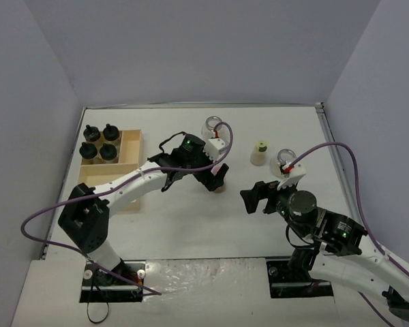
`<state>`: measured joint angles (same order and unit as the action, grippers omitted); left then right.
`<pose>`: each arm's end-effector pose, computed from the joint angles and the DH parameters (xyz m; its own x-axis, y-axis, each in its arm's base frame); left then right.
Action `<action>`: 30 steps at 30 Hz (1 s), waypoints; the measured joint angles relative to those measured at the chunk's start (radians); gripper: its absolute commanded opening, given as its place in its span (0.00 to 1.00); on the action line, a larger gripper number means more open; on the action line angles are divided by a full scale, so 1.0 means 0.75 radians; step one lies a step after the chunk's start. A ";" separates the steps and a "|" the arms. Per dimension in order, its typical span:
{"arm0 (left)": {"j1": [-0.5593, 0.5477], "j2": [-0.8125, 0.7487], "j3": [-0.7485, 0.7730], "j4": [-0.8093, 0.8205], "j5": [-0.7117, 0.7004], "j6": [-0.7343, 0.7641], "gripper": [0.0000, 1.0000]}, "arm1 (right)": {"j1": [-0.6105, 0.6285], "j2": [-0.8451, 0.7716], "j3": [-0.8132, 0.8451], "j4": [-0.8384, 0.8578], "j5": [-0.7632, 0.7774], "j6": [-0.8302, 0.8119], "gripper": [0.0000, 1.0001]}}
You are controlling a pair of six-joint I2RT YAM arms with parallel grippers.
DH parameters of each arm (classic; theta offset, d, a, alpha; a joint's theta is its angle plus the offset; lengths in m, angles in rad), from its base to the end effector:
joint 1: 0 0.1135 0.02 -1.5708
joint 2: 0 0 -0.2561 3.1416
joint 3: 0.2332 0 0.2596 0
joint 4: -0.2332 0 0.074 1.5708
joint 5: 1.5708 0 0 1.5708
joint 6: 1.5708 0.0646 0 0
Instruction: Organize the condiment bottles
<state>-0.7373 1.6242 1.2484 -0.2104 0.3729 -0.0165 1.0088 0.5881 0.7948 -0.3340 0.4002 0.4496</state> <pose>0.2821 -0.2880 0.2581 -0.4235 0.3639 -0.8296 0.8439 0.4914 -0.2153 0.1141 0.1340 0.3492 -0.3101 0.2587 -0.9148 -0.4870 0.7832 0.3865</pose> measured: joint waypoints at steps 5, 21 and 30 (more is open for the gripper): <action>-0.013 0.089 0.094 -0.001 0.020 0.093 0.87 | 0.000 0.001 0.000 0.000 -0.021 0.005 1.00; -0.019 0.260 0.192 -0.089 -0.005 0.224 0.45 | 0.000 -0.044 0.015 0.000 -0.031 0.024 1.00; -0.019 0.266 0.193 -0.096 -0.030 0.226 0.01 | 0.000 -0.042 0.015 0.000 -0.031 0.024 1.00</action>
<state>-0.7517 1.8236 1.3933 -0.2822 0.3503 0.1534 1.0088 0.5564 0.8059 -0.3340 0.3771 0.4680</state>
